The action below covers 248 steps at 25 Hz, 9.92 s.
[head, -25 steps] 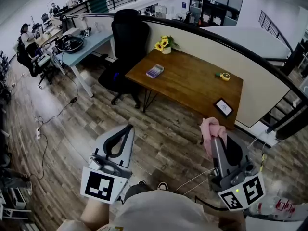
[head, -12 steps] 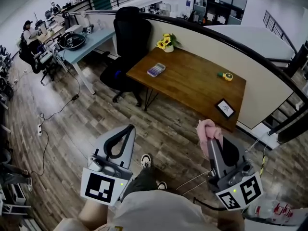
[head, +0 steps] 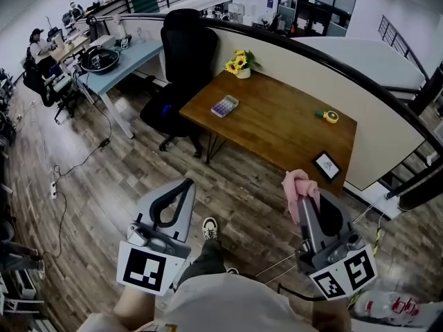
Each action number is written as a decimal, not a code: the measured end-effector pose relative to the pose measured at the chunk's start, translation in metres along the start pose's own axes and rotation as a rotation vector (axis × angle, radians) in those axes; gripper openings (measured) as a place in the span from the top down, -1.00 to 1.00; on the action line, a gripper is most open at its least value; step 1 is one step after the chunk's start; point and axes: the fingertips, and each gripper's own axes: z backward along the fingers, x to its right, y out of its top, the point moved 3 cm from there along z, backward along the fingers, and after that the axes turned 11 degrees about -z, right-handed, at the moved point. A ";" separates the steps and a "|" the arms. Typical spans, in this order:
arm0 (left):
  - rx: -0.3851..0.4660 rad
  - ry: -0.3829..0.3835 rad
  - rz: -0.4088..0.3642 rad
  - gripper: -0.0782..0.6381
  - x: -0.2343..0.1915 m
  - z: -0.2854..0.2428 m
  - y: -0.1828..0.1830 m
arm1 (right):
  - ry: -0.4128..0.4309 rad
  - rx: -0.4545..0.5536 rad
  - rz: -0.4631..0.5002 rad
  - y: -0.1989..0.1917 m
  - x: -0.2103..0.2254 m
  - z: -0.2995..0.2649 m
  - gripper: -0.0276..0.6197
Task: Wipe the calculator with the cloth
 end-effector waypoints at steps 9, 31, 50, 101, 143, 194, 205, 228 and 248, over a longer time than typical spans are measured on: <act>-0.009 -0.025 0.021 0.77 -0.075 -0.082 -0.030 | -0.026 -0.063 -0.005 -0.011 0.033 -0.106 0.79; -0.001 -0.135 0.017 0.77 -0.228 -0.252 -0.117 | -0.060 -0.172 -0.057 -0.057 0.092 -0.341 0.79; -0.082 -0.105 -0.077 0.77 -0.256 -0.441 -0.140 | 0.052 -0.232 -0.060 -0.058 0.247 -0.478 0.79; -0.558 -0.335 0.236 0.77 -0.220 -0.593 -0.454 | -0.086 -0.691 -0.206 -0.334 0.394 -0.671 0.79; -0.645 -0.419 0.450 0.77 -0.142 -0.605 -0.562 | -0.010 -1.026 0.154 -0.450 0.414 -0.574 0.79; -0.576 -0.469 0.648 0.78 -0.151 -0.582 -0.557 | -0.131 -0.838 -0.263 -0.422 0.375 -0.618 0.79; -0.546 -0.475 0.578 0.78 -0.139 -0.589 -0.558 | -0.164 -0.918 -0.319 -0.472 0.350 -0.623 0.80; -0.536 -0.516 0.626 0.78 -0.131 -0.567 -0.545 | -0.052 -0.938 -0.289 -0.424 0.359 -0.585 0.80; -0.555 -0.369 0.598 0.78 -0.124 -0.556 -0.557 | 0.161 -1.071 0.016 -0.478 0.334 -0.638 0.79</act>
